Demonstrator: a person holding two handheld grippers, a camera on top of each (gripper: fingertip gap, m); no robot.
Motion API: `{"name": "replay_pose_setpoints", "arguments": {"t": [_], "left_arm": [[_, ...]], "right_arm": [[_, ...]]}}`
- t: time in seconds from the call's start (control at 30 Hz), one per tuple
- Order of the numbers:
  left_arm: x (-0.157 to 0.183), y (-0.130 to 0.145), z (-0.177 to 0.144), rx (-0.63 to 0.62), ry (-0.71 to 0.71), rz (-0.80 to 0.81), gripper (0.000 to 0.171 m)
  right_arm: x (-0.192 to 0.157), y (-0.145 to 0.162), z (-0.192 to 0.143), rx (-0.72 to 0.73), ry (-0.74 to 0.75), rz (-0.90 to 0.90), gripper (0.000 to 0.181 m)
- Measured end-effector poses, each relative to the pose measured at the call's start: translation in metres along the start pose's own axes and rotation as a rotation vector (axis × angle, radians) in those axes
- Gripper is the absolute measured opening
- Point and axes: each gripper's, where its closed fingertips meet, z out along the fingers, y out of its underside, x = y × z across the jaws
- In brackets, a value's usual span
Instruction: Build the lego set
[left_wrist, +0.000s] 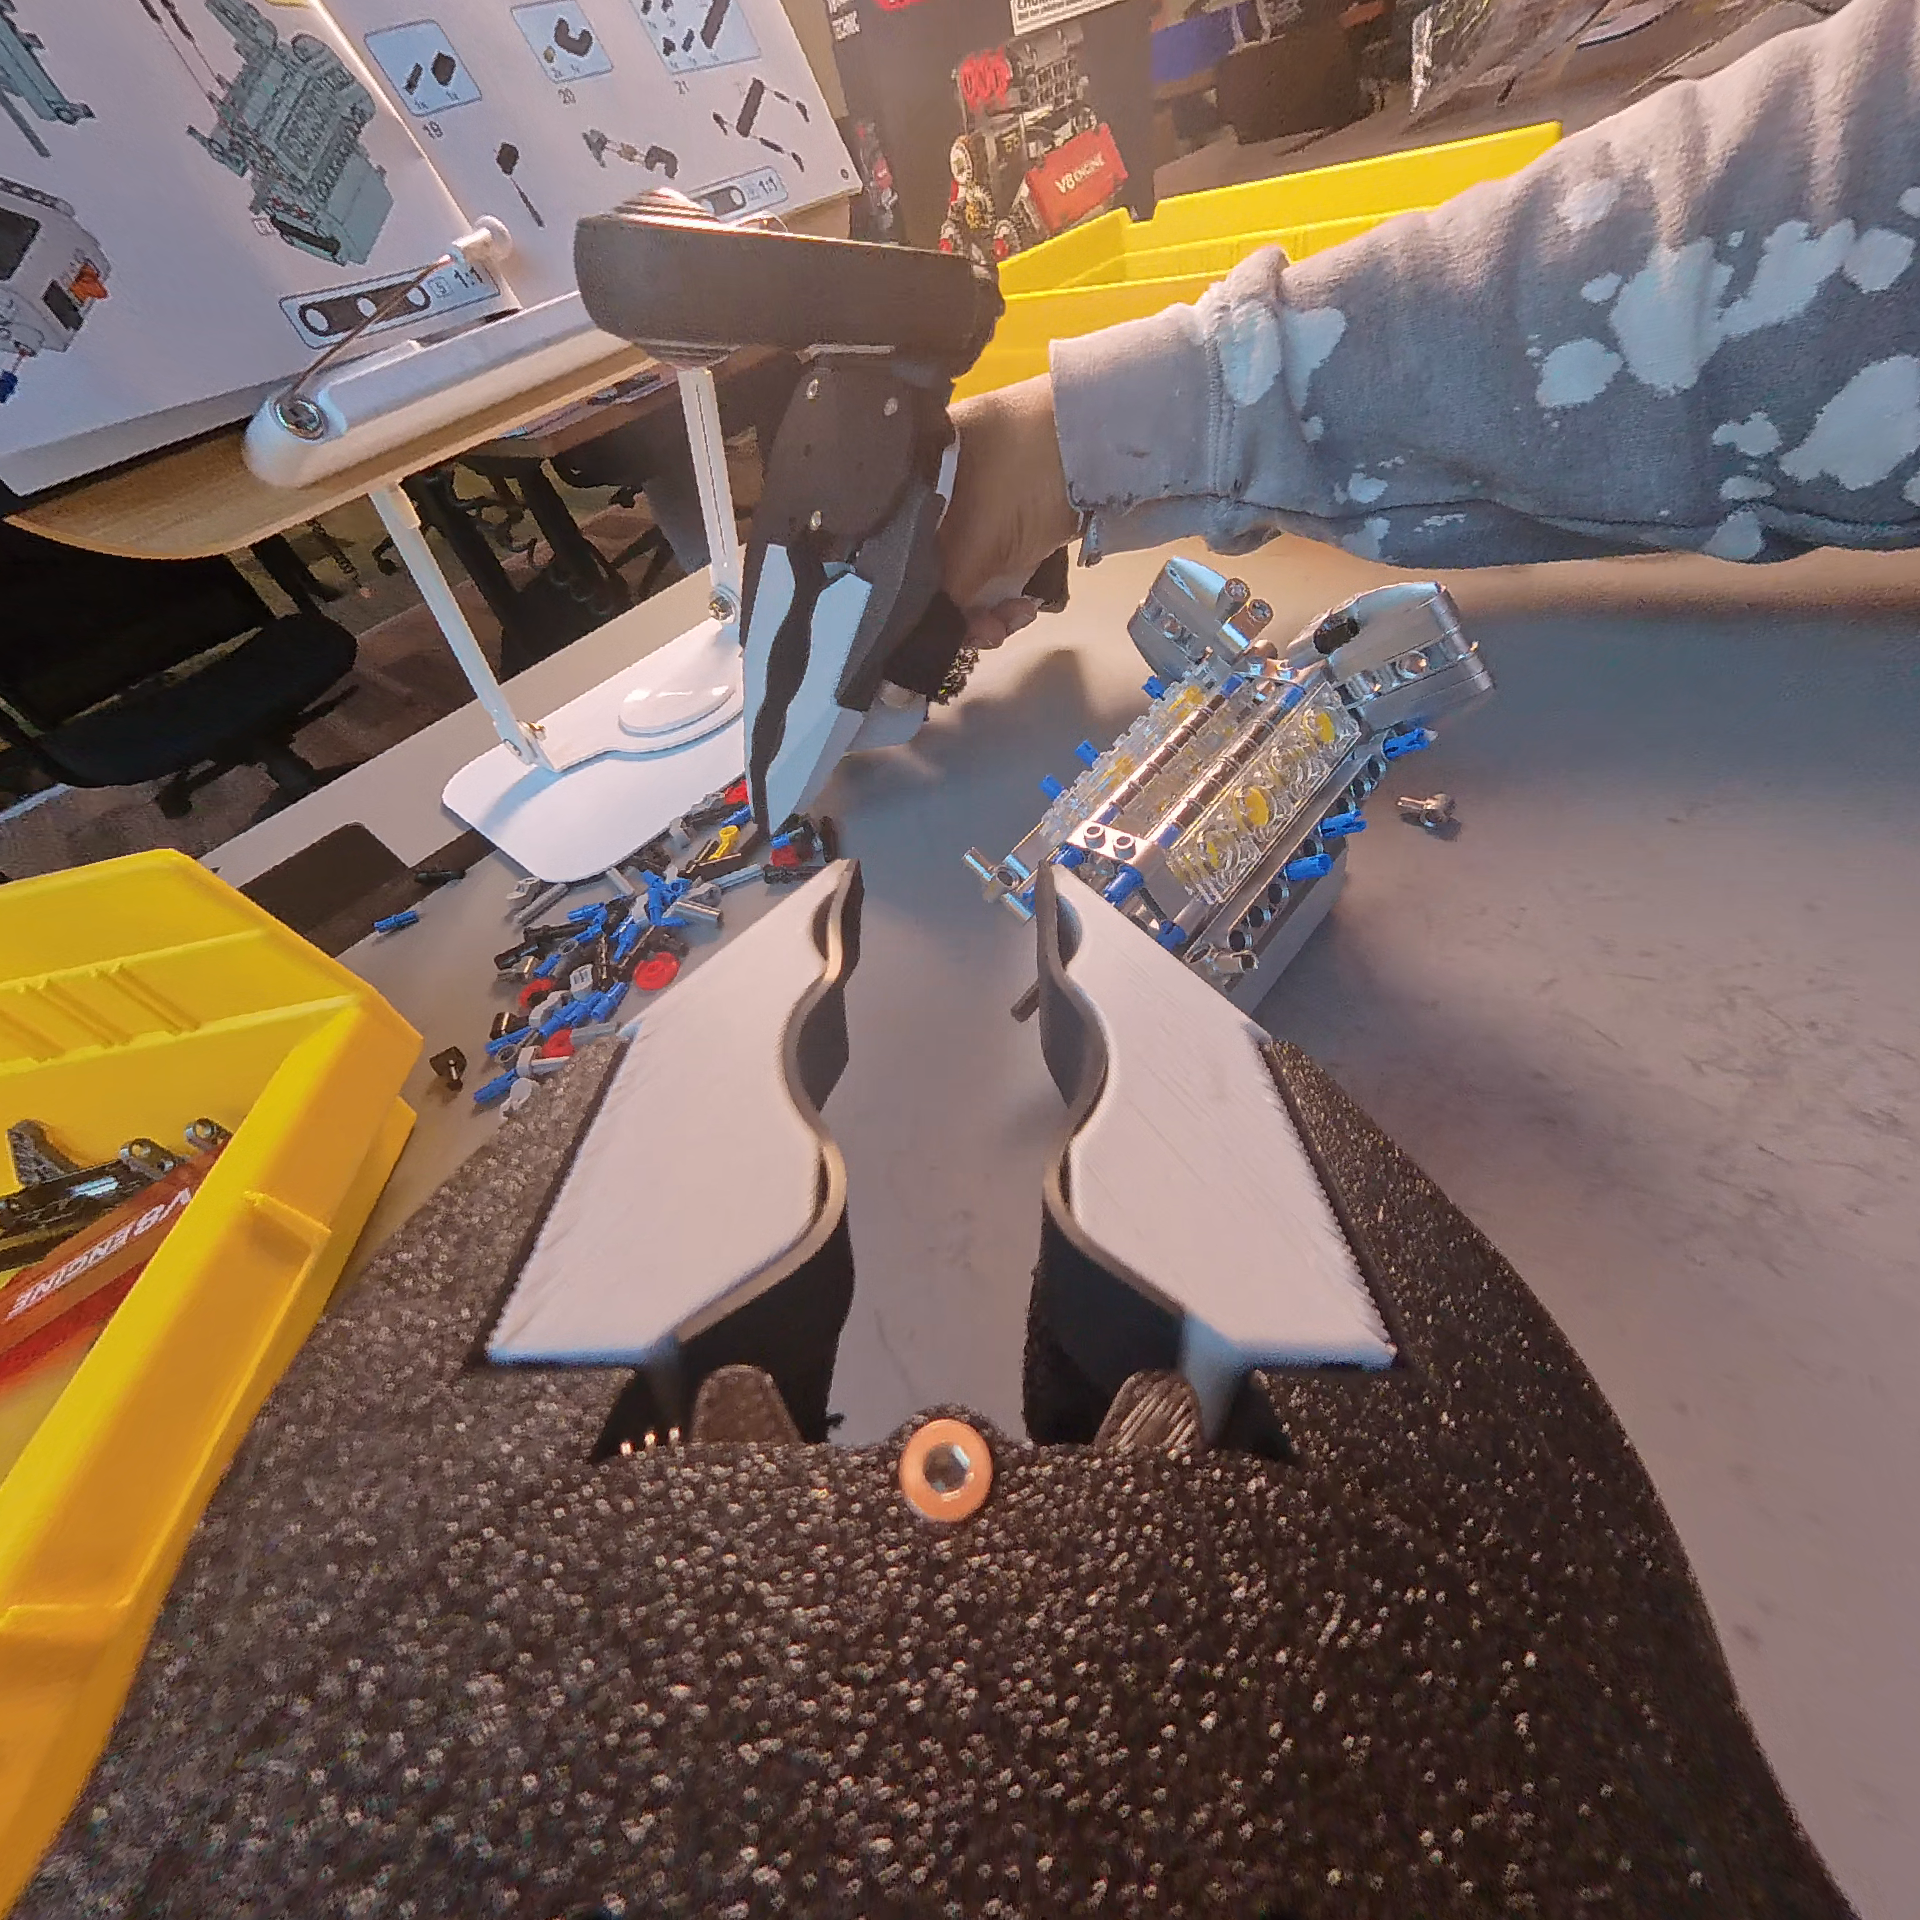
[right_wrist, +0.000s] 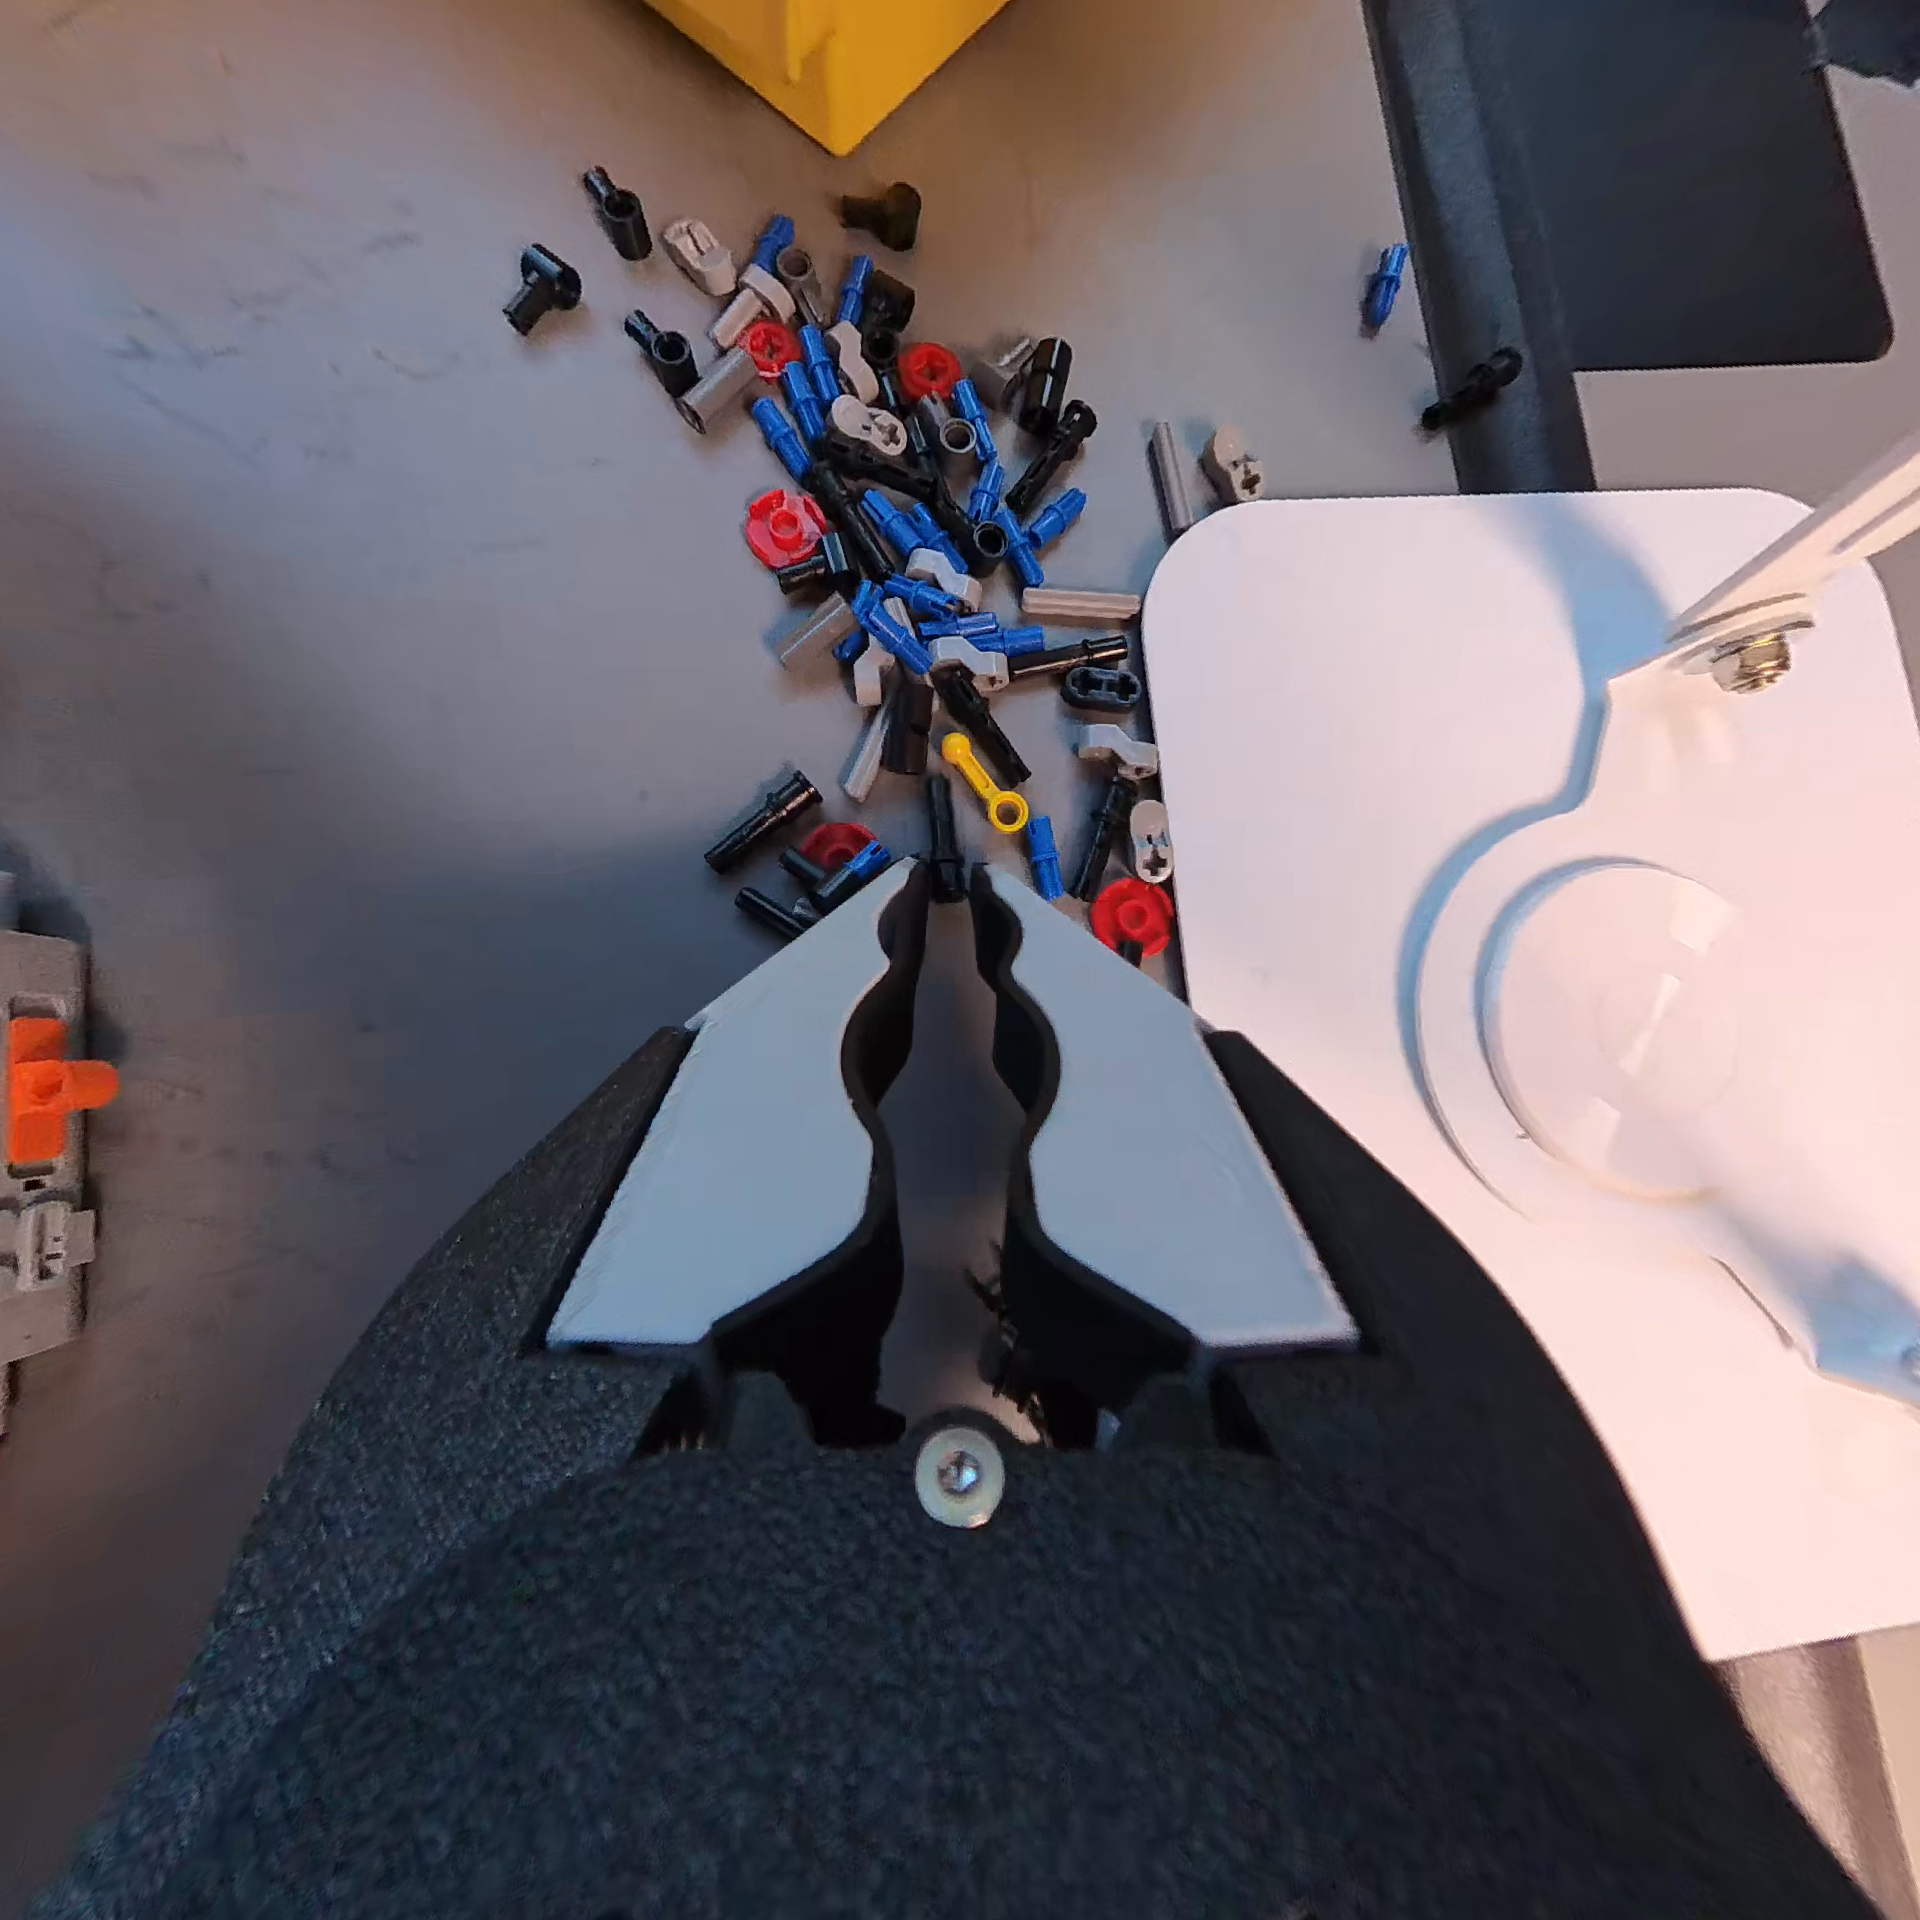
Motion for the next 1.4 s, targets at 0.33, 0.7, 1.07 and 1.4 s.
{"name": "replay_pose_setpoints", "arguments": {"t": [0.33, 0.7, 1.07, 1.4], "left_arm": [[0.004, -0.009, -0.004, 0.024, 0.013, 0.01, 0.031], [0.011, -0.004, 0.001, 0.003, 0.041, 0.006, 0.031], [0.013, 0.002, 0.003, -0.024, 0.035, 0.026, 0.031], [0.014, 0.003, 0.004, -0.028, 0.045, 0.029, 0.031]], "right_arm": [[-0.036, 0.018, -0.076, 0.006, 0.04, -0.049, 0.007], [-0.176, 0.12, -0.125, -0.142, -0.144, -0.003, 0.007], [-0.184, 0.114, -0.131, -0.055, -0.082, -0.002, 0.018], [-0.064, 0.011, -0.12, 0.131, 0.135, -0.068, 0.018]]}}
